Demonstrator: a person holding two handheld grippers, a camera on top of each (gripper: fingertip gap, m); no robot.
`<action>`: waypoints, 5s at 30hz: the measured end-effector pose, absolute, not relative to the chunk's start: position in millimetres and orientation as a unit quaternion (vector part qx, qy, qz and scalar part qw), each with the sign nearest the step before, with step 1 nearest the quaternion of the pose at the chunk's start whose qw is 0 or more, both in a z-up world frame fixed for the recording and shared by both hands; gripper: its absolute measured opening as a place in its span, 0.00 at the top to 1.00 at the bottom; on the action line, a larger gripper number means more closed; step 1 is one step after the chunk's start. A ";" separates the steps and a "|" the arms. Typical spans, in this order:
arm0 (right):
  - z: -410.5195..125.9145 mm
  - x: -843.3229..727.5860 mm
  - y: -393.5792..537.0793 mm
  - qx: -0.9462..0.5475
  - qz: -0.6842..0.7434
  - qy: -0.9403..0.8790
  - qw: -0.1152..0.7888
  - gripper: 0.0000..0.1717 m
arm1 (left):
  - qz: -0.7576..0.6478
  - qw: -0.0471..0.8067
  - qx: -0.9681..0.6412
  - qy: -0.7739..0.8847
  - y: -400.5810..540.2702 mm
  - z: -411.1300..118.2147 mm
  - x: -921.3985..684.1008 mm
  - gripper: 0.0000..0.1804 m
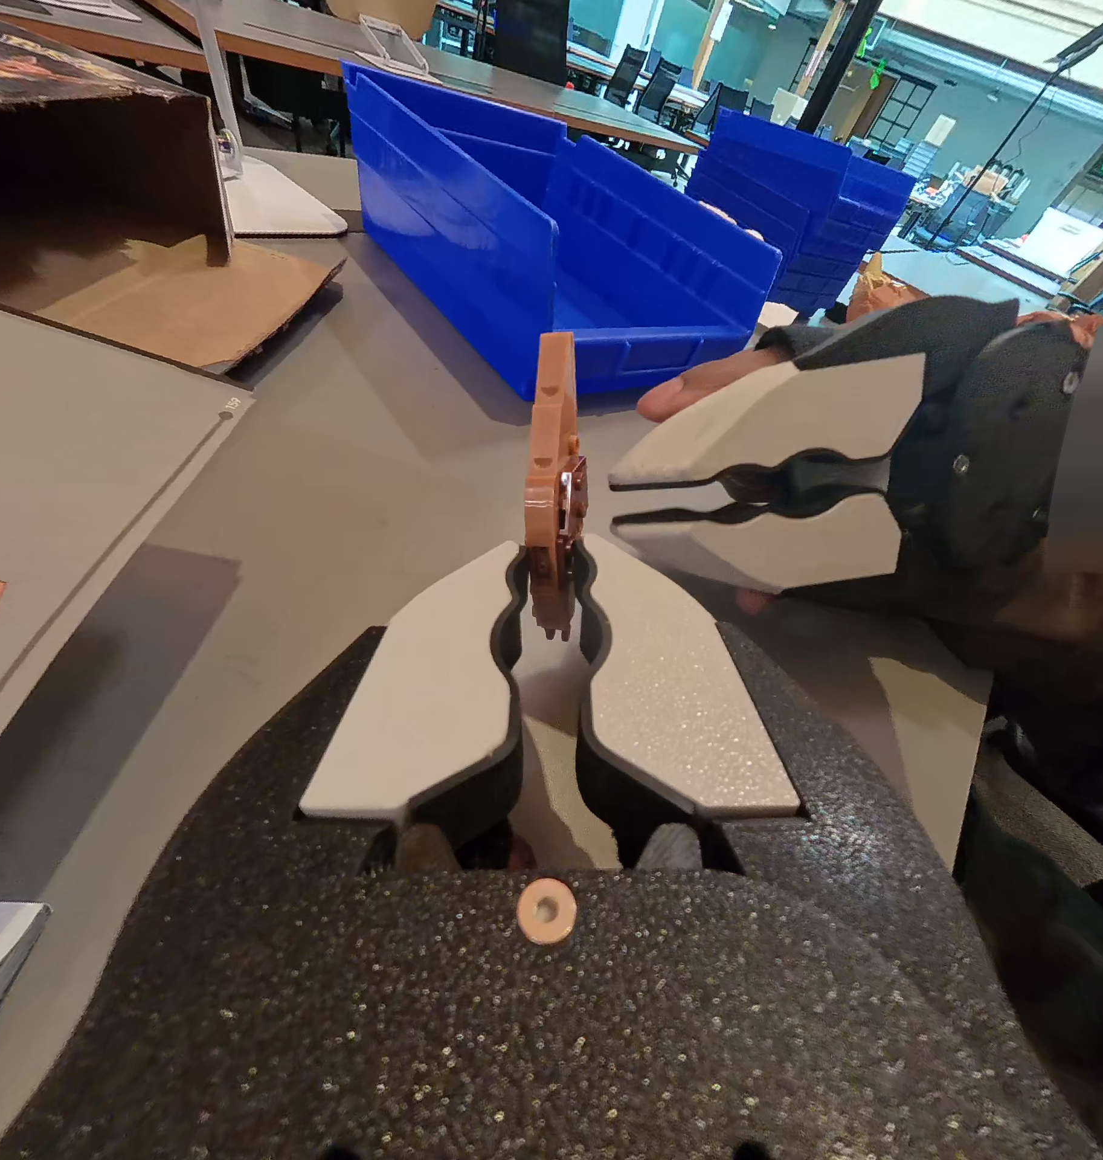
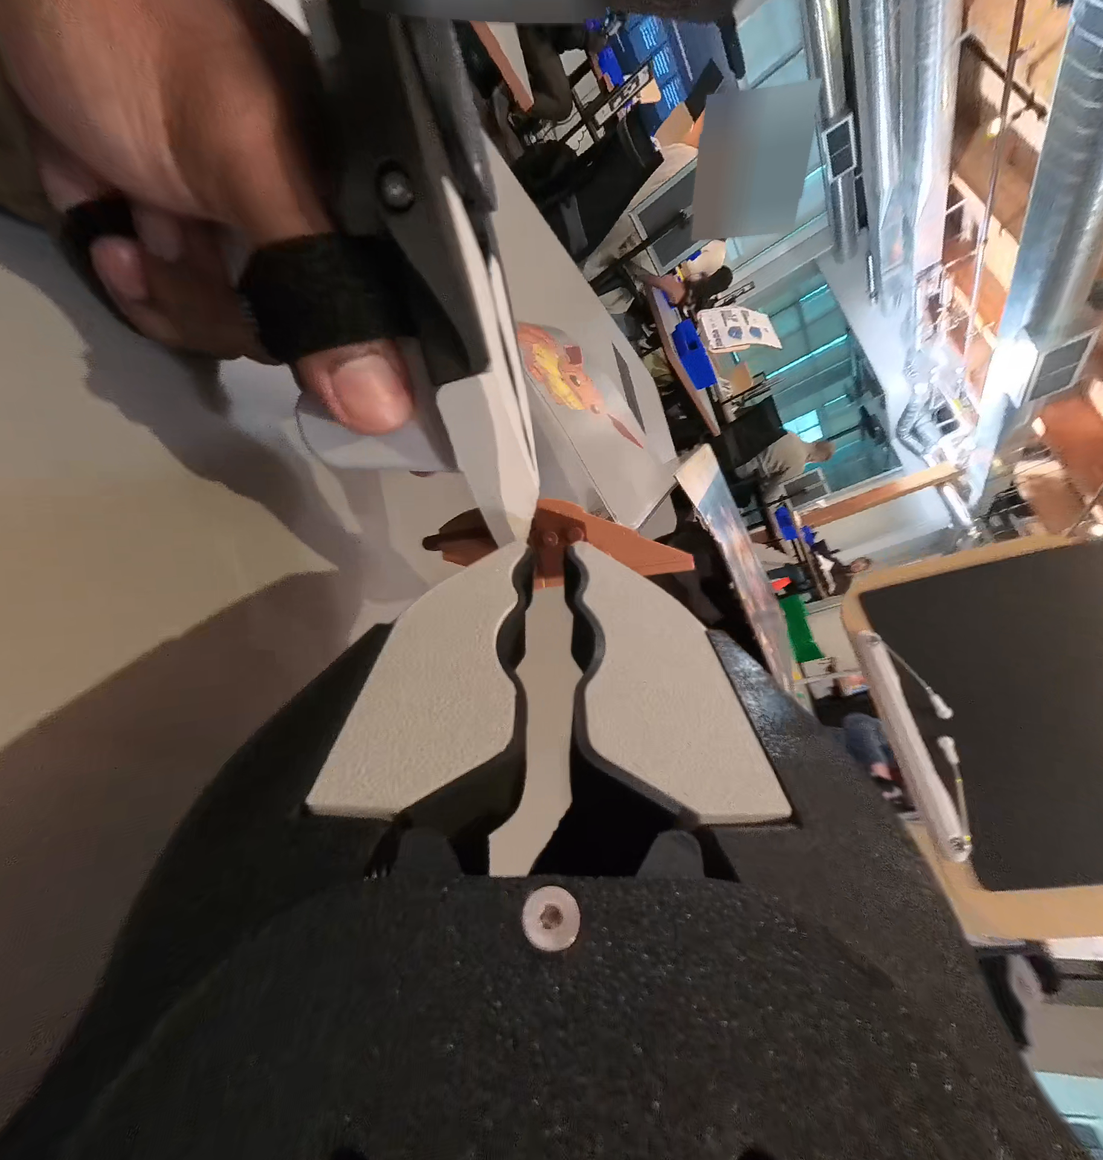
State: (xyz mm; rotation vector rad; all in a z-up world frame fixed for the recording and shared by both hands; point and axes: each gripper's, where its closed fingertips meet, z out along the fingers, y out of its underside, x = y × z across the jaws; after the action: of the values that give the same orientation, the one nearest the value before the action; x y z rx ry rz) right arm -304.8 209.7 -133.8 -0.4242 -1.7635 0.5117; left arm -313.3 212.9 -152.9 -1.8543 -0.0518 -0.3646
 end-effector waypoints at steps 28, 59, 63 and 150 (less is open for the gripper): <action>-144.8 -304.7 213.4 -0.171 0.179 -0.770 0.588 1.00 | -0.231 0.548 -0.803 0.026 206.6 -159.0 -292.3 0.90; -140.4 -304.8 208.5 -0.200 0.238 -0.765 0.564 0.90 | -0.116 0.540 -0.832 0.049 211.0 -169.3 -297.3 0.92; -142.2 -301.6 212.0 -0.182 0.220 -0.775 0.564 0.84 | -0.120 0.537 -0.833 0.058 210.0 -169.9 -295.1 0.92; -163.7 -306.5 203.5 -0.161 0.150 -0.797 0.562 0.93 | -0.083 0.461 -0.883 0.028 208.5 -195.2 -300.7 0.92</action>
State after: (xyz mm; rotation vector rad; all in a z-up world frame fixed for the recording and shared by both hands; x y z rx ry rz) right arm -306.5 203.5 -163.7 -0.3799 -1.8773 0.3522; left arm -300.7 208.5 -195.2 -2.1736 0.0682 -0.2055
